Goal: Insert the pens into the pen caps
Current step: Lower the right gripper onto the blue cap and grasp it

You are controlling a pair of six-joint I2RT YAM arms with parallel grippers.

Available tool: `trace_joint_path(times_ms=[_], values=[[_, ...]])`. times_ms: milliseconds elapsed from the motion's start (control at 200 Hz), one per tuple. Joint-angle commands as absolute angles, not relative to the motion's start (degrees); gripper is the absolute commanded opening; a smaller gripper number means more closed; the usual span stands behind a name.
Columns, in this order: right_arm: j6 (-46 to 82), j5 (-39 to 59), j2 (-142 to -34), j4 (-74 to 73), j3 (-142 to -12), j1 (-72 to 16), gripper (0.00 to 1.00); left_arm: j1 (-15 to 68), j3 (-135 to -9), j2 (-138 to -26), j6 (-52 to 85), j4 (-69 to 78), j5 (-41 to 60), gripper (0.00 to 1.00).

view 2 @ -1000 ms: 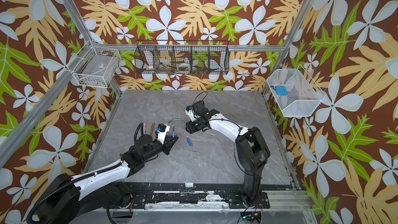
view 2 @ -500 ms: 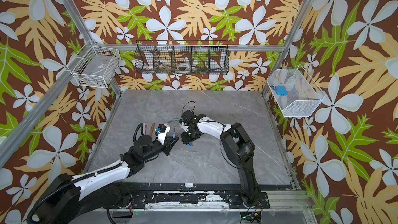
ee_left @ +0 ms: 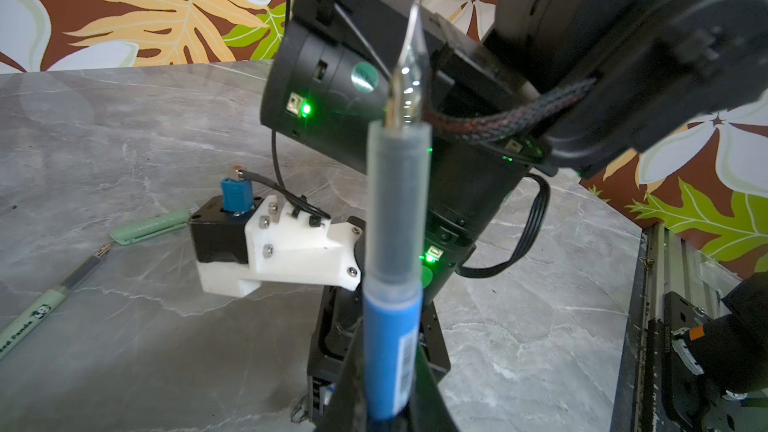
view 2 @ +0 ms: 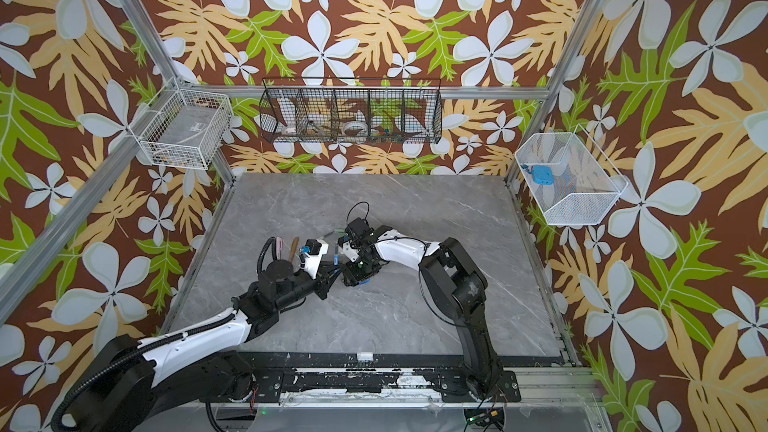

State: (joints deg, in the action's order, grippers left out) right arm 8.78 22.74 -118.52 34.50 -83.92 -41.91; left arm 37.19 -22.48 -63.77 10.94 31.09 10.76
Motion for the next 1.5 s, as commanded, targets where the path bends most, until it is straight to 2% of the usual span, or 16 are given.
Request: trace_joint_path(times_ms=[0, 225, 541, 911, 1141, 1341, 1496], values=[[7.52, 24.51, -117.26, 35.86, -82.37, -42.18, 0.57, 37.27, -22.85, -63.89, 10.69, 31.2, 10.46, 0.0], [3.5, 24.4, -116.43, 38.0, -81.15, -45.12, 0.57, 37.27, -22.68, -63.81, 10.45, 31.38, 10.02, 0.0], [7.43, 23.55, -117.32, 35.93, -80.41, -46.49, 0.57, 37.26, -22.76, -63.98, 10.36, 31.14, 9.83, 0.0], [10.15, 18.68, -109.99, 39.02, -72.43, -47.46, 0.57, 37.27, -22.76, -63.63, 10.17, 30.59, 9.13, 0.0], [12.22, 20.16, -105.4, 37.81, -73.03, -47.16, 0.57, 37.27, -22.77, -63.29, 10.02, 30.32, 9.05, 0.0], [9.7, 7.3, -106.09, 45.67, -78.37, -46.99, 0.58, 37.25, -22.5, -62.84, 9.92, 30.45, 8.88, 0.0], [5.36, 4.81, -109.98, 46.47, -80.89, -46.96, 0.58, 37.27, -22.49, -63.11, 9.93, 30.5, 8.7, 0.0]])
